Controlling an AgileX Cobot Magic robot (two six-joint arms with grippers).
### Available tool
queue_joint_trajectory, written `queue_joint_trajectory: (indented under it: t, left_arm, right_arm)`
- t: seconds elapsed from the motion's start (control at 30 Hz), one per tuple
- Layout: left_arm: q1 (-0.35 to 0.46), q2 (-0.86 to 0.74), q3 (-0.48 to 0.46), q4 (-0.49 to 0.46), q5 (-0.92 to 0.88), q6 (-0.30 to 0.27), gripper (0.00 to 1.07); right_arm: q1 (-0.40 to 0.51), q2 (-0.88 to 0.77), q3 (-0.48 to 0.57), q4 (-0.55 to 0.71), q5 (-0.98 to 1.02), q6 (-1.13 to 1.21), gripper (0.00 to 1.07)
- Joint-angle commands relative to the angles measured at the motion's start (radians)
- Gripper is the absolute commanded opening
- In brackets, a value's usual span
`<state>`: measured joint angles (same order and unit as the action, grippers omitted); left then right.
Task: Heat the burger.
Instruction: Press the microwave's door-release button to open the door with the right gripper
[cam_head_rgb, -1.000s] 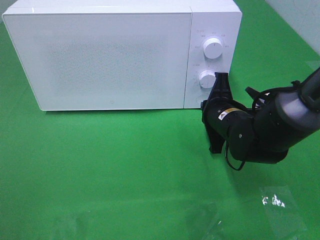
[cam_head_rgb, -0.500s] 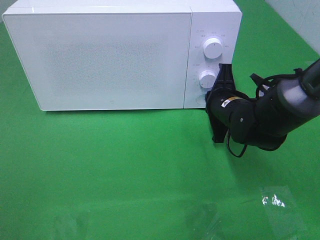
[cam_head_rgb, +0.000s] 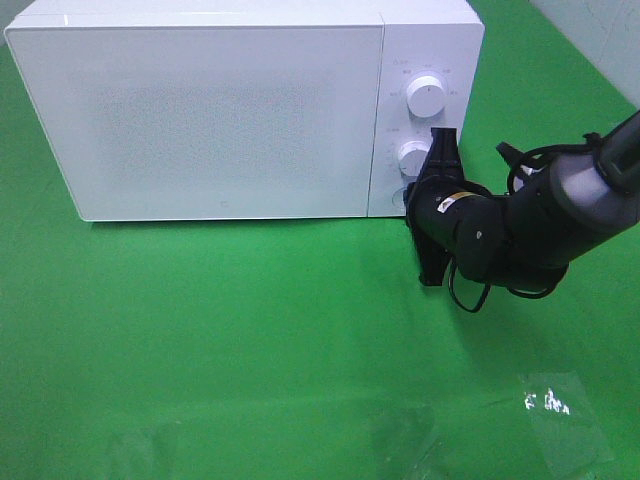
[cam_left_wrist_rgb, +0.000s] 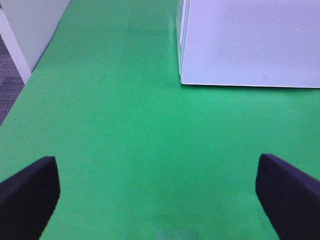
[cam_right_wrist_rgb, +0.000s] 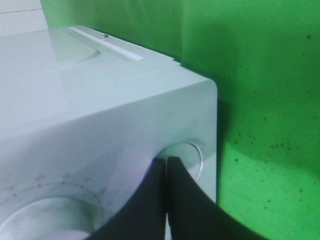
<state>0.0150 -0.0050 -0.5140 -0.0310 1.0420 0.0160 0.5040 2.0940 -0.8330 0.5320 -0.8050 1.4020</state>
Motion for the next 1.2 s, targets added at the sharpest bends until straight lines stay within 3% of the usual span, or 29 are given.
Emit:
queue_joint_trajectory:
  t: [0.03, 0.83, 1.2]
  left_arm:
    - [0.003, -0.018, 0.004, 0.000, -0.008, -0.002, 1.00]
    - [0.003, -0.018, 0.004, 0.000, -0.008, -0.002, 1.00]
    - [0.003, -0.018, 0.004, 0.000, -0.008, -0.002, 1.00]
  right_arm:
    - [-0.004, -0.006, -0.020, 0.016, -0.094, -0.008, 0.00]
    - [-0.004, -0.005, -0.023, 0.108, -0.253, -0.031, 0.00]
    - [-0.004, 0.061, -0.102, 0.167, -0.355, -0.072, 0.00]
